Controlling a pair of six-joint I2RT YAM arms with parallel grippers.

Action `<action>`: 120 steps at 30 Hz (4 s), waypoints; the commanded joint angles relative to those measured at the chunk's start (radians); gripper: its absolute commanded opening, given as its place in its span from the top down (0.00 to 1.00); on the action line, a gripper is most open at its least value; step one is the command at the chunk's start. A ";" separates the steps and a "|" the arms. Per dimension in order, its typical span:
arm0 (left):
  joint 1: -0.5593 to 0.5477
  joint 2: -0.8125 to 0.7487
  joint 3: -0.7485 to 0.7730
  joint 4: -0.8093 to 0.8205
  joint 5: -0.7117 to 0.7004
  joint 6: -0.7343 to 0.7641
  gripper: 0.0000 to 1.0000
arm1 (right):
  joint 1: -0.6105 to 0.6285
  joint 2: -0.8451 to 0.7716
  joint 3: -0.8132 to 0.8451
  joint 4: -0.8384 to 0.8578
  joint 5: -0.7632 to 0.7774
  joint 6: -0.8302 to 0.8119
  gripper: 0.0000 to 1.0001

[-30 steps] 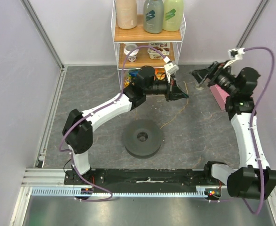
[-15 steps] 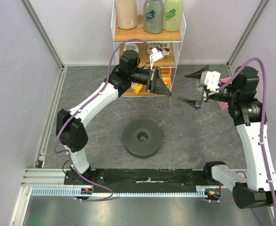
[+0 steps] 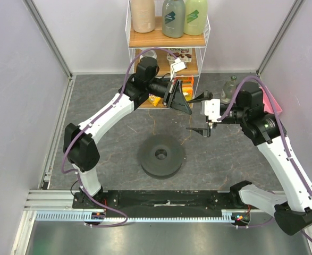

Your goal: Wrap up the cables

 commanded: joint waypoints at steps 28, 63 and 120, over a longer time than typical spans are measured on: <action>0.013 -0.110 -0.075 0.243 0.069 -0.218 0.98 | 0.009 -0.060 -0.135 0.227 0.139 0.198 0.56; 0.052 -0.200 -0.226 0.371 -0.018 -0.190 0.46 | 0.009 -0.056 -0.069 0.425 0.182 0.490 1.00; 0.119 -0.302 -0.079 0.012 -0.227 0.247 0.98 | 0.021 -0.014 -0.015 0.325 0.172 0.536 0.20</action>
